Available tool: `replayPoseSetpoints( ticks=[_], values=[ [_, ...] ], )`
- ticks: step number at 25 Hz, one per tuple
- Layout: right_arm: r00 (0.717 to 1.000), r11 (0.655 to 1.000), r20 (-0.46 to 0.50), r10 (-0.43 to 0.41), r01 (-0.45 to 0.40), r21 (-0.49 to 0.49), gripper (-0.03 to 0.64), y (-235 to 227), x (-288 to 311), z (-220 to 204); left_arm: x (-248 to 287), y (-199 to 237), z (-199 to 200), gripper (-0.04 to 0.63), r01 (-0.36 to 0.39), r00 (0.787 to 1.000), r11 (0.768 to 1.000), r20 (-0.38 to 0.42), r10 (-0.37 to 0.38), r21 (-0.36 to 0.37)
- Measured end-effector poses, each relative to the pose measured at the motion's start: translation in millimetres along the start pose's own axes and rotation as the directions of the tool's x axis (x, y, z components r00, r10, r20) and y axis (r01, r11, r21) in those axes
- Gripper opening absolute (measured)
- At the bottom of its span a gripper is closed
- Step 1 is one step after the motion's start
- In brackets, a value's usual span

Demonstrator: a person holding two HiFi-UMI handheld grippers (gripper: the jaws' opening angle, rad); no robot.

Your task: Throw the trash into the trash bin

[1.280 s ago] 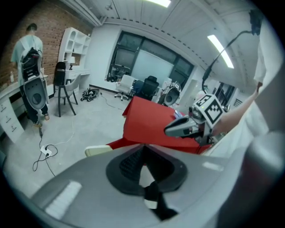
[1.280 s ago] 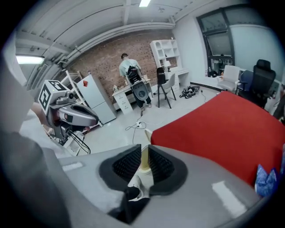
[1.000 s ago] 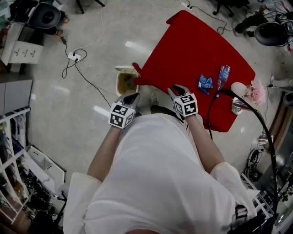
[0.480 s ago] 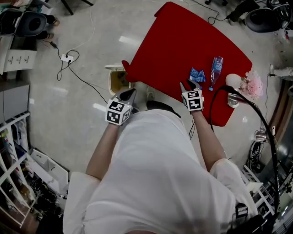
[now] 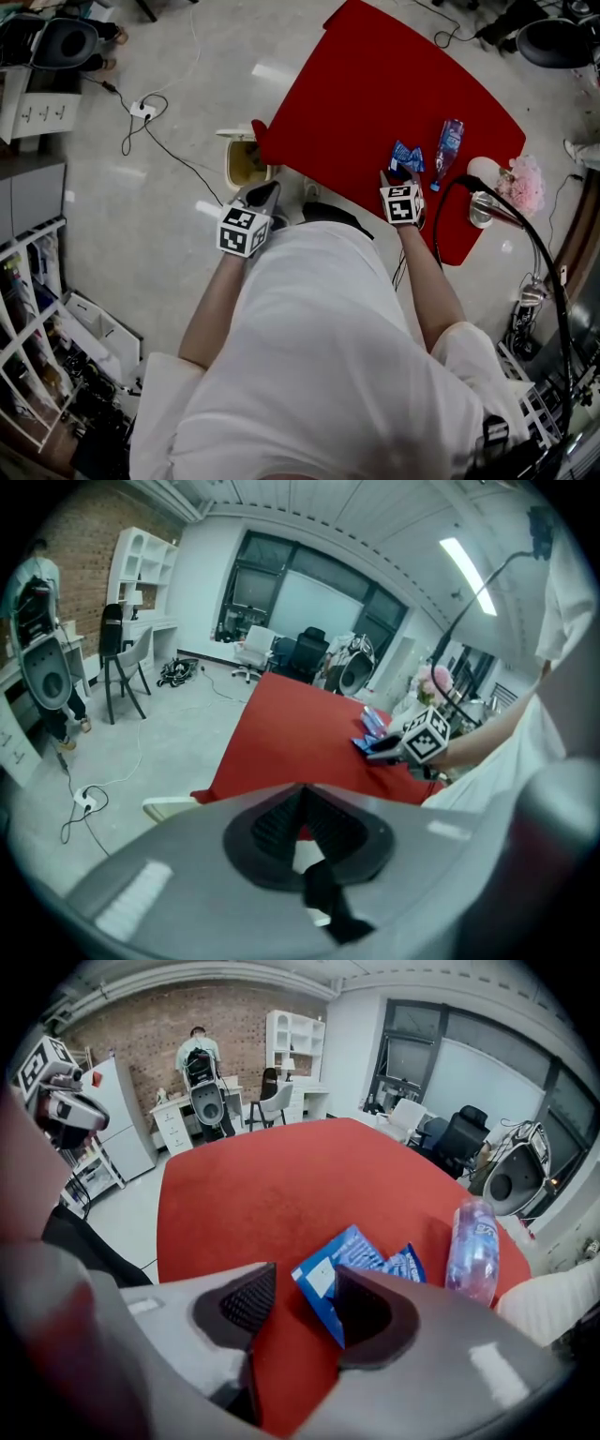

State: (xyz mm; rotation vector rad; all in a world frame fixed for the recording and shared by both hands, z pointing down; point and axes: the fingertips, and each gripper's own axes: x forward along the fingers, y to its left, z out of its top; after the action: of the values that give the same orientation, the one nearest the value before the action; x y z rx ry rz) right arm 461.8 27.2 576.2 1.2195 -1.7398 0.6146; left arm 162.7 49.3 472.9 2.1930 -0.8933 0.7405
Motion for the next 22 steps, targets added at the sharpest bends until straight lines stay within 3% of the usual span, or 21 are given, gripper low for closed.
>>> replayPoseSetpoints(
  ticks=[4,5,7,17,22],
  values=[
    [0.998,0.999,-0.046,-0.035,0.034,-0.022,0.195,-7.3,11.8,-0.5,-0.9,4.0,1.7,0.005,-0.012,1.0,1.0,-0.002,0.012,-0.015],
    [0.997,0.998,-0.056,-0.055,0.053,-0.028,0.162,-11.5,12.3,0.4,-1.3,5.1,2.2,0.005,-0.014,1.0,1.0,-0.002,0.014,-0.017],
    [0.994,0.995,-0.059,-0.092,0.09,-0.03,0.009,-20.5,11.3,2.5,-1.6,7.2,2.7,0.005,-0.02,1.0,0.999,0.001,0.02,-0.024],
    [0.991,0.989,0.004,-0.136,0.136,-0.06,0.002,-25.3,0.7,25.6,-12.5,24.8,-8.0,0.005,-0.05,0.998,0.997,0.027,0.052,-0.065],
    [0.99,0.987,0.054,-0.133,0.137,-0.079,0.002,-4.4,-2.5,47.2,-26.6,37.8,-16.7,0.005,-0.064,0.996,0.995,0.05,0.068,-0.08]
  ],
)
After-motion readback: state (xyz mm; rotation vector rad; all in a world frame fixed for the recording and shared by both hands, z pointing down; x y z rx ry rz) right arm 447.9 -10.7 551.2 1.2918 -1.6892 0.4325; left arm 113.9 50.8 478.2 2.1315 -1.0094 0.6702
